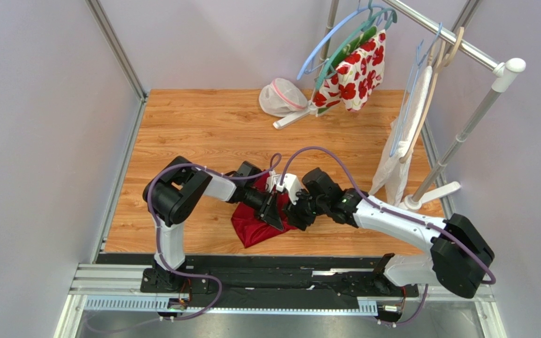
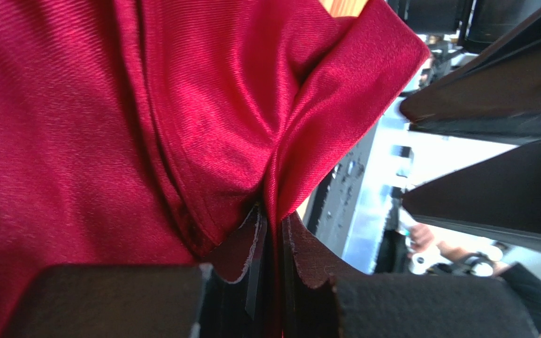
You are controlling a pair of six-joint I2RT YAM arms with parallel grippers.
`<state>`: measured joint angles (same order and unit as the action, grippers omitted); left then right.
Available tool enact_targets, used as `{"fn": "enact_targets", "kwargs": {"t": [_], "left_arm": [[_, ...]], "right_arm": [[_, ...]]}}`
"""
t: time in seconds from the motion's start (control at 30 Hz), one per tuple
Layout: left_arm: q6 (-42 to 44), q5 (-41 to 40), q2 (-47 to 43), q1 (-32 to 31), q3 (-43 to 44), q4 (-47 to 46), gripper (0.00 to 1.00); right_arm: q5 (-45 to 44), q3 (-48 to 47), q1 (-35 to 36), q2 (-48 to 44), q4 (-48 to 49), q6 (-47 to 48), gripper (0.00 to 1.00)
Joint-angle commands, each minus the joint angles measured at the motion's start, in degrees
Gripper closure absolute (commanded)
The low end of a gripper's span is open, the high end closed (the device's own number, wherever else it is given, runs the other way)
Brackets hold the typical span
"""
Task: Fold the napkin, place the utensils inside, and roll it up
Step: Roll the napkin with the utensil
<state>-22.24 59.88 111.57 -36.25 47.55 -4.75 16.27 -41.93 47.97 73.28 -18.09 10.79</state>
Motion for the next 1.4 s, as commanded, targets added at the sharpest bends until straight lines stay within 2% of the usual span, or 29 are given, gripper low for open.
{"fn": "enact_targets", "kwargs": {"t": [0.0,0.43,0.63,0.8,0.9,1.0,1.03,1.1,1.13,1.2,1.3,1.37], "left_arm": [[2.6,-6.2,3.0,0.5,-1.9,7.7,1.0],[2.7,-6.0,2.3,1.1,-2.2,7.7,1.0],[2.9,-5.8,1.6,1.2,-2.4,7.7,1.0],[3.1,-5.7,0.5,1.1,-2.6,7.6,1.0],[3.0,-5.6,0.1,1.1,-2.6,7.4,0.99],[2.4,-5.8,-1.3,1.2,-2.9,6.8,0.94],[2.1,-6.1,-2.0,1.3,-2.9,6.7,0.86],[1.6,-6.8,-2.6,1.9,-2.6,7.0,0.74],[1.3,-7.3,-3.5,2.2,-2.5,7.0,0.61],[0.4,-9.0,-4.2,3.6,-2.5,7.3,0.51],[-0.1,-11.1,-5.9,5.1,-1.7,8.8,0.41],[0.1,-12.4,-7.2,6.5,-0.5,10.0,0.41]], "right_arm": [[-4.3,-1.4,2.7,1.8,0.2,3.4,0.49],[-6.4,-1.8,7.1,7.5,-1.8,4.2,0.49],[-7.0,-4.6,7.1,11.7,-3.7,4.2,0.52],[-8.0,-7.3,7.0,15.7,-7.4,4.6,0.65],[-7.4,-8.2,6.5,16.6,-8.5,4.8,0.78],[-5.8,-9.1,6.3,17.5,-9.8,5.4,0.9],[-5.6,-9.3,6.2,18.0,-10.1,5.5,0.99],[-4.6,-10.3,5.8,18.3,-11.5,5.7,1.0],[-4.3,-10.5,5.7,18.6,-12.1,5.9,1.0],[-3.4,-11.5,5.3,19.4,-13.5,6.0,1.0],[-2.8,-12.2,4.9,20.3,-14.9,5.8,1.0],[-2.6,-12.9,4.5,20.9,-15.3,5.6,1.0]]}}
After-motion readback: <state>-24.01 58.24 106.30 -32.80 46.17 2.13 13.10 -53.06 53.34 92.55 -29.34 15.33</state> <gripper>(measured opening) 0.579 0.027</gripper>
